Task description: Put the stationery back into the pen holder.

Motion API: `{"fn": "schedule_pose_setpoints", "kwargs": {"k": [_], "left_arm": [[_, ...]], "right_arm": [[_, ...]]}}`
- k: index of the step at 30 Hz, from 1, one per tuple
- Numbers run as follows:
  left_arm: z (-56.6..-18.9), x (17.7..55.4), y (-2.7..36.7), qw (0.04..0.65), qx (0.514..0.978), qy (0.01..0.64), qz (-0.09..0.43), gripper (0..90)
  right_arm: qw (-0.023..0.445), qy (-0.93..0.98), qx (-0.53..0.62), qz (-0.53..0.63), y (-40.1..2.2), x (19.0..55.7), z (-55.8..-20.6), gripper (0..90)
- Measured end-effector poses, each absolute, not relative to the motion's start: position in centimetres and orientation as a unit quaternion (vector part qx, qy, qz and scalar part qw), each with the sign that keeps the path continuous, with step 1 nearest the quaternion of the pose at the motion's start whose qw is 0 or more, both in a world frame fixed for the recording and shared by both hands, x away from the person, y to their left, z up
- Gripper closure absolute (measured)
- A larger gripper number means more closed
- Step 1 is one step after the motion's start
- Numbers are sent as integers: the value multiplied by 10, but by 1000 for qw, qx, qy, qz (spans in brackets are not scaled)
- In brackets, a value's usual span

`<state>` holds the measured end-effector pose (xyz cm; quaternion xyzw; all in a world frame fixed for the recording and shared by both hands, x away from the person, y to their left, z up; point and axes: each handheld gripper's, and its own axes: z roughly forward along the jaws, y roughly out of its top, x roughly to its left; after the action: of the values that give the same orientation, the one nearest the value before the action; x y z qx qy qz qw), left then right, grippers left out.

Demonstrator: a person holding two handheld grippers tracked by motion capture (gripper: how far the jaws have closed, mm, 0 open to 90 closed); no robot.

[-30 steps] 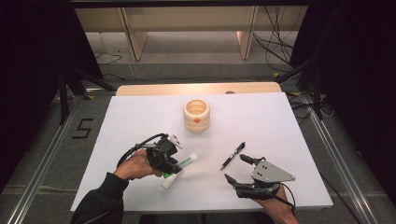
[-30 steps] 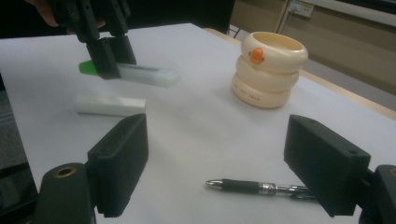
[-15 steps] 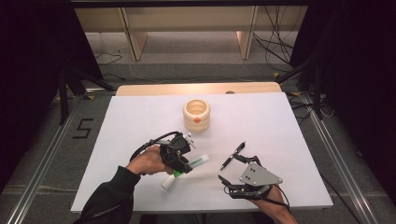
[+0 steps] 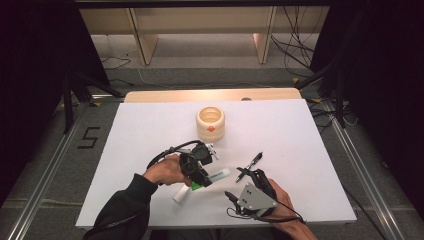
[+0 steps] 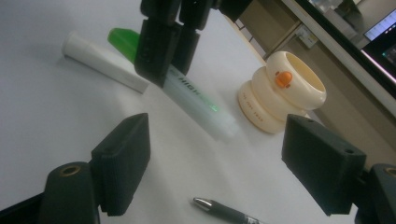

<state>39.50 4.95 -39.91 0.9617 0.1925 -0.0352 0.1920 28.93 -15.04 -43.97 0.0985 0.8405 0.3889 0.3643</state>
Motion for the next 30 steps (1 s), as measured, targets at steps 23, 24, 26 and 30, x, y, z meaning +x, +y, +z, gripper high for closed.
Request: {"fn": "schedule_pose_setpoints", "kwargs": {"k": [23, 24, 26, 30], "left_arm": [[-401, 386, 37, 181, 964, 187, -58, 660], [-401, 386, 37, 181, 964, 188, -57, 660], [-402, 385, 37, 183, 962, 193, -61, 660], [-403, 386, 35, 180, 962, 195, -68, 660]], "right_arm": [[495, 830, -67, 247, -120, 278, -467, 396], [497, 830, -72, 243, -119, 278, -468, 406], [503, 828, -74, 237, -118, 277, -470, 424], [515, 823, -85, 226, -115, 277, -472, 460]]}}
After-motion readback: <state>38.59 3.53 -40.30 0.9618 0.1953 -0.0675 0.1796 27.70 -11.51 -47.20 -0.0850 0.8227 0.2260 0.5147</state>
